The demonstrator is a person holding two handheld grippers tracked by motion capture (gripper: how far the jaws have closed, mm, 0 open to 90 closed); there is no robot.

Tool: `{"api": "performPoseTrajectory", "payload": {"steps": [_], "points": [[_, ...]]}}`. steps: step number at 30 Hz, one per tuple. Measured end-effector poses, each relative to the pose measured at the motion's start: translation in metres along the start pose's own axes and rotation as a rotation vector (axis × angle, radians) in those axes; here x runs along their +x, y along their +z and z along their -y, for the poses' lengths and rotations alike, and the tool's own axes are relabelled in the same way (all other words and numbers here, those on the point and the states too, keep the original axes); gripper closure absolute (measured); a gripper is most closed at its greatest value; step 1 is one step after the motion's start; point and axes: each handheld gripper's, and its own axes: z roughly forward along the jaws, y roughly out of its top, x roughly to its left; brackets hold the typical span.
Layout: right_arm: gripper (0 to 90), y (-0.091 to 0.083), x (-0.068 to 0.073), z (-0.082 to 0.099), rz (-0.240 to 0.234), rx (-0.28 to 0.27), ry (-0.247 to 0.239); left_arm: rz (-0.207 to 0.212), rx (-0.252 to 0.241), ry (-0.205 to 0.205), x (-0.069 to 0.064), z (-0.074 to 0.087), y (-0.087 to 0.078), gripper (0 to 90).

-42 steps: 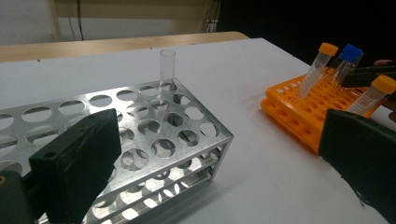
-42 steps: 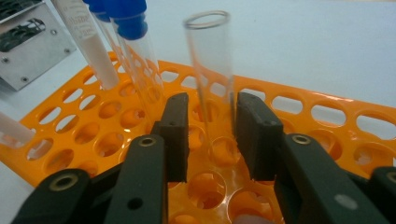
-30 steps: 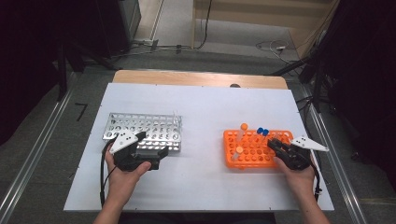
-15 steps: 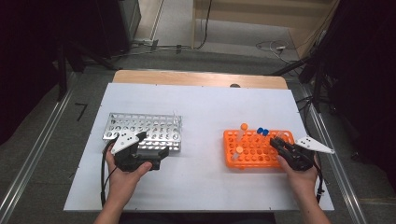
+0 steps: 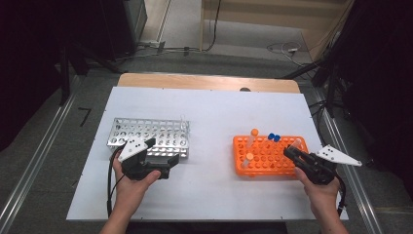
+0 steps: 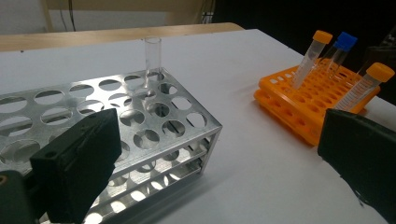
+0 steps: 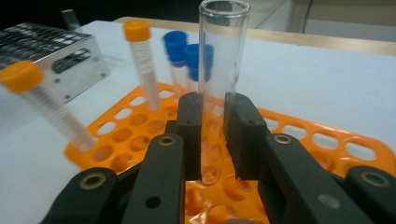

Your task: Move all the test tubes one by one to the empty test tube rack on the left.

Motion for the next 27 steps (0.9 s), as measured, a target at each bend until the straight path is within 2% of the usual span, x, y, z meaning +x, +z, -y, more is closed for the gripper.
{"api": "performPoseTrajectory", "payload": {"steps": [6,16,27], "points": [[74.1,-0.005,0.016,0.000,-0.071,0.019,-0.027,0.018,-0.003,-0.001,-0.002,0.000,0.000,0.0],[74.2,0.003,0.043,-0.004,-0.195,0.039,-0.059,0.051,-0.001,0.010,-0.008,-0.001,0.002,0.3],[74.1,0.011,0.071,-0.007,-0.283,0.054,-0.102,0.087,0.006,0.022,-0.017,-0.002,0.008,0.5]]}}
